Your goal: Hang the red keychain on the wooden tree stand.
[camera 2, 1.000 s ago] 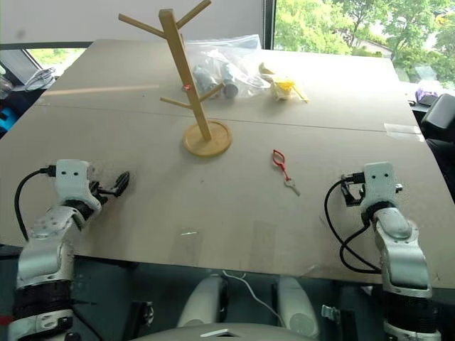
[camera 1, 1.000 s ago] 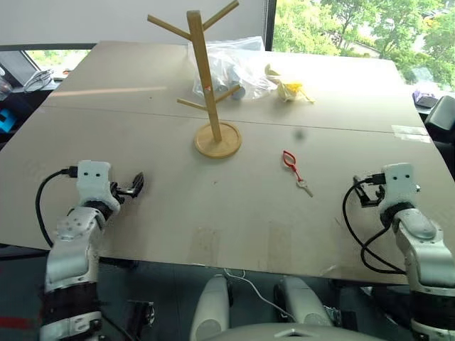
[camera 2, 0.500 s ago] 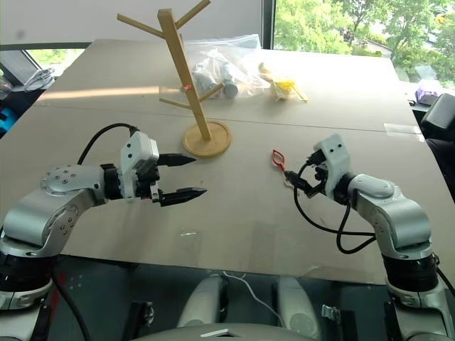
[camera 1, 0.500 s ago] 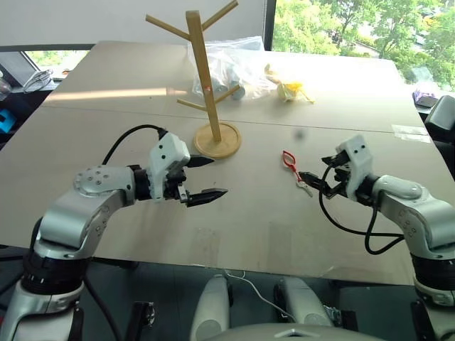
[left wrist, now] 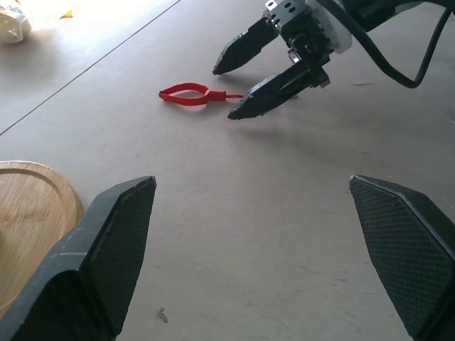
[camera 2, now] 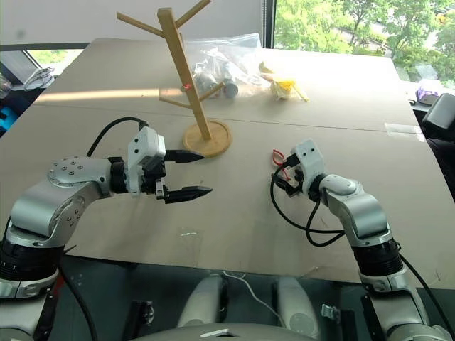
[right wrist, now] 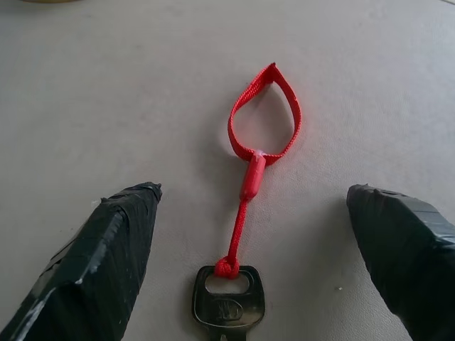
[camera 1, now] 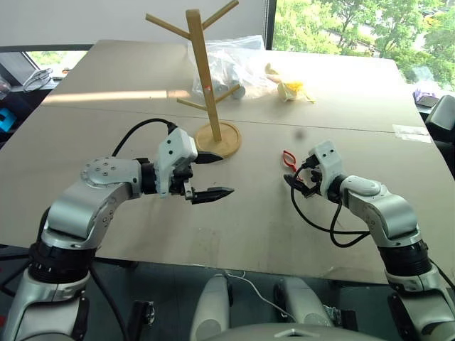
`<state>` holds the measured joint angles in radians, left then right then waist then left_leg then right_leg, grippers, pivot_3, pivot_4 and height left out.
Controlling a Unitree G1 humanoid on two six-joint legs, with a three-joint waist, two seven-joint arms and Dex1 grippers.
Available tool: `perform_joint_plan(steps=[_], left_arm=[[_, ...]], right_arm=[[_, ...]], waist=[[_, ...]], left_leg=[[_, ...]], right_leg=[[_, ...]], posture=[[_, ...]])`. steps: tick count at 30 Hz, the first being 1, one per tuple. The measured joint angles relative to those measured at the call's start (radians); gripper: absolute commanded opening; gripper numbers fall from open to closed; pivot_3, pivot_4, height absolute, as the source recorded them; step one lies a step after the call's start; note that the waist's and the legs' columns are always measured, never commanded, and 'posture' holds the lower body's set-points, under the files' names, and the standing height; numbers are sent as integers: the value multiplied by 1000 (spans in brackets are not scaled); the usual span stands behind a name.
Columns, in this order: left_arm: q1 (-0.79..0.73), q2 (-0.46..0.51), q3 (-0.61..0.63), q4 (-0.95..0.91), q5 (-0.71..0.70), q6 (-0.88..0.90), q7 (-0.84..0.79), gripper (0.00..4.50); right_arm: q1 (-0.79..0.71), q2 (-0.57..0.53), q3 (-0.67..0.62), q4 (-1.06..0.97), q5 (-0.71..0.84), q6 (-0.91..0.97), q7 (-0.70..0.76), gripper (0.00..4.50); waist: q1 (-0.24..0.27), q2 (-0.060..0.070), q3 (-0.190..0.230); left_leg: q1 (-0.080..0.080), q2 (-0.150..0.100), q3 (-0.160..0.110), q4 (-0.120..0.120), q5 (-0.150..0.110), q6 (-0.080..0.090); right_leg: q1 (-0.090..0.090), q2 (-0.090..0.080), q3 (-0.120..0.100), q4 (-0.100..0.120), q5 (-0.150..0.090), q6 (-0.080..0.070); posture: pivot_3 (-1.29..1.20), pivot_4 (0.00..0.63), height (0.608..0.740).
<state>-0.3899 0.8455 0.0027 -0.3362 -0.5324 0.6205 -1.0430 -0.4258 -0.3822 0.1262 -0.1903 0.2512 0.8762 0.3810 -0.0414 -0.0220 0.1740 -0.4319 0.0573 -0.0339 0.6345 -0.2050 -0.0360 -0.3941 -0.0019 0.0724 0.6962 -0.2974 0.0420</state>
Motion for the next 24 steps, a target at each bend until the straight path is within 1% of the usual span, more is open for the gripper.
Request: perform_joint_plan(steps=[1, 4, 6, 8, 10, 11, 12, 13, 19, 22, 24], left_arm=[[0, 0, 0, 0, 0, 0, 0, 4466], [0, 0, 0, 0, 0, 0, 2, 4500], [0, 0, 0, -1, 0, 1, 5, 4500], [2, 0, 0, -1, -1, 1, 6, 4500], [3, 0, 0, -1, -1, 1, 10, 4500], [3, 0, 0, -1, -1, 2, 14, 4500], [3, -1, 0, -2, -3, 3, 16, 4500], [3, -2, 0, -2, -4, 5, 18, 4500], [23, -8, 20, -9, -23, 14, 27, 4500], [47, -18, 75, -13, -73, 62, 62, 4500], [47, -41, 139, -35, -141, 120, 112, 4500]], right_arm=[[-1, 3, 2, 8, -5, -11, 0, 4500], [-1, 10, 7, 28, -19, -41, -1, 3863], [-1, 10, 3, 45, -30, -63, 2, 2992], [-1, 13, 3, 51, -34, -74, 5, 2344], [-1, 18, 4, 51, -37, -76, 7, 1391], [-1, 20, 5, 51, -39, -78, 8, 1029], [-1, 20, 6, 51, -39, -79, 12, 492], [-1, 21, 9, 51, -40, -81, 16, 72], [8, 3, 15, 45, -44, -96, 53, 72], [39, -31, 3, 6, -18, -100, 103, 72], [58, -32, -20, -34, 15, -130, 141, 72]], waist=[[0, 0, 0], [-2, 0, 0], [-2, 0, 0], [-2, 0, 0], [-1, 0, 0], [-1, 0, 0], [-1, 0, 0], [0, 0, 0], [0, 0, 0], [2, 0, 0], [2, 0, 1]], left_leg=[[0, 0, 0, 0, 0, 0], [0, 0, 0, 0, 0, 0], [1, 0, 0, 0, 0, 0], [0, 0, 0, 0, 0, 0], [0, 0, 0, 0, 0, 0], [0, 0, 0, 0, 0, 0], [0, 0, 0, 0, 0, 0], [0, 0, 0, 0, 0, 0], [0, 0, 0, 0, 0, 0], [-1, 0, -1, 0, 0, 0], [-1, 0, 0, 0, 0, 0]], right_leg=[[0, 0, 0, 0, 0, 0], [0, 0, 0, 0, 0, 0], [0, 0, 0, 1, 0, 0], [0, 0, 0, 1, 0, 0], [0, 0, 0, 1, 0, 0], [0, 0, 0, 1, 0, 0], [0, 0, 0, 1, 0, 0], [0, 0, 0, 1, 0, 0], [0, 0, 0, 1, 0, 0], [0, 0, -1, 0, 0, 0], [0, 0, 0, 0, 0, 0]], posture=[[0, 150, 740], [0, 150, 740], [0, 150, 740], [0, 150, 740], [0, 150, 740], [0, 150, 740], [0, 150, 740], [0, 150, 740], [0, 150, 740], [0, 150, 740], [0, 150, 740]])
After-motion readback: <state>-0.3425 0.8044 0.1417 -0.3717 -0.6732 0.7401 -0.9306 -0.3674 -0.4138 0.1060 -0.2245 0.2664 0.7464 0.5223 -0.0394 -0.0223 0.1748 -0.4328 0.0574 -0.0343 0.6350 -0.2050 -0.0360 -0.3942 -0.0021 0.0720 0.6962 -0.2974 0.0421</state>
